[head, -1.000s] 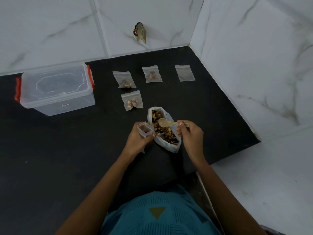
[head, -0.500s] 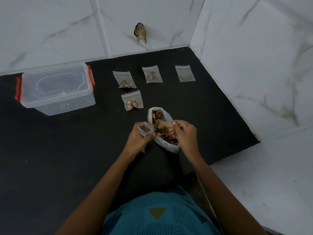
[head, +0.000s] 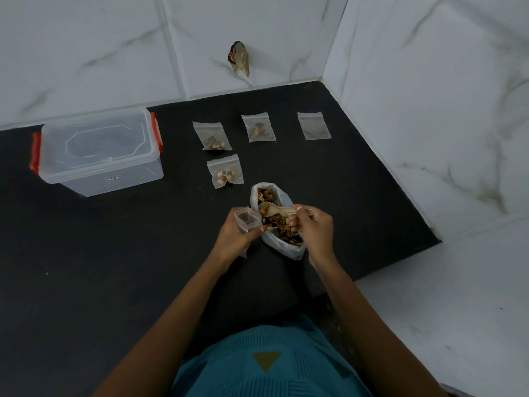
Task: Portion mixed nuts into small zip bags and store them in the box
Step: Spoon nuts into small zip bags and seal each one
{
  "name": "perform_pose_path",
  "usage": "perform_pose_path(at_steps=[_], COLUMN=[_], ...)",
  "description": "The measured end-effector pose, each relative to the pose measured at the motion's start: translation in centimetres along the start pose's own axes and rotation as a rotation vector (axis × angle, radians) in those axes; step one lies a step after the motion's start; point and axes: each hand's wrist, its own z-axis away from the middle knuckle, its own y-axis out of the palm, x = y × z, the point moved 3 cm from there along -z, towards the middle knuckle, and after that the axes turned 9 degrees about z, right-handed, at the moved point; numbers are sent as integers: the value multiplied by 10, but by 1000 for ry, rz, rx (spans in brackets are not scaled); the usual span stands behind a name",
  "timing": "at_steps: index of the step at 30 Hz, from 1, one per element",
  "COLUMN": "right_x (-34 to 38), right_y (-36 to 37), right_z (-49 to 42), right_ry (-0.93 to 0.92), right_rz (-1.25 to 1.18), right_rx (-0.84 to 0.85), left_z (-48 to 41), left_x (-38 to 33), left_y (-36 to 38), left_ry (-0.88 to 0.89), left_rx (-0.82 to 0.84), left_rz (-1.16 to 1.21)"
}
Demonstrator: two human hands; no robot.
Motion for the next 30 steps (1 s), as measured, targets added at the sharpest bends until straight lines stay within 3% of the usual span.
perform_pose_path(at_steps=[5, 14, 17, 24, 27, 30], right_x=[-2, -8, -10, 12, 18, 22], right_y=[-9, -16, -16, -1, 7, 7], right_z=[1, -4, -6, 12, 18, 21], right_ry=[235, 276, 142, -498, -557, -544], right_rz=[-390, -463, -256, 451, 599, 595], right_rx=[67, 53, 6, 3, 36, 56], left_z=[1, 2, 2, -4, -1, -1], left_x=[-2, -2, -2, 6, 1, 0], left_y=[0, -1, 0, -3, 0, 1], left_ry=[14, 19, 22, -4, 8, 18], left_rx=[-1, -2, 3, -23, 13, 20], left_rz=[-8, -20, -35, -23, -28, -34])
